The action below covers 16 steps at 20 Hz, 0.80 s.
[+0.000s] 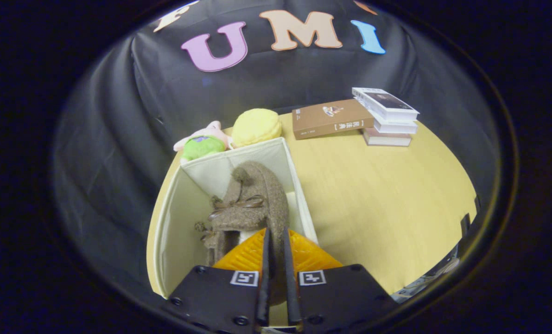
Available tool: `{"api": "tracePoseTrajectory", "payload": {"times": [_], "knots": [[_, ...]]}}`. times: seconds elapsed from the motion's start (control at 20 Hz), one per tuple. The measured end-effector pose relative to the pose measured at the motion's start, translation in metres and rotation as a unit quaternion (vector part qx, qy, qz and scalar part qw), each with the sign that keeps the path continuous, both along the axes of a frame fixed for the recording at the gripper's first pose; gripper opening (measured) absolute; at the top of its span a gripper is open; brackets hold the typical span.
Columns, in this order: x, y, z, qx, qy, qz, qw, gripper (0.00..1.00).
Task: Open the storage box then place both shoes into the box .Put the left shoe in first, then the right shoe, with the right side of both shoes facing outward in a uniform manner.
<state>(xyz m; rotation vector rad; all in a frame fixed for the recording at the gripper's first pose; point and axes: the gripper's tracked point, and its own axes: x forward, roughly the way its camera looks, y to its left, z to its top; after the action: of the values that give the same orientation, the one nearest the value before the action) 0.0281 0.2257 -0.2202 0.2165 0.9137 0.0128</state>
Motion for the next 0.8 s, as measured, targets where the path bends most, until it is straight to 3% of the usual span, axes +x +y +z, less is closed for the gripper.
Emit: {"api": "tracePoseTrajectory", "payload": {"times": [0.4, 0.55, 0.8], "knots": [[0.0, 0.03, 0.049, -0.015, -0.086, 0.103, 0.991, 0.78], [0.002, 0.021, 0.082, -0.013, -0.134, 0.117, 0.984, 1.0], [0.003, -0.014, 0.135, -0.009, -0.215, 0.12, 0.969, 1.0]]}}
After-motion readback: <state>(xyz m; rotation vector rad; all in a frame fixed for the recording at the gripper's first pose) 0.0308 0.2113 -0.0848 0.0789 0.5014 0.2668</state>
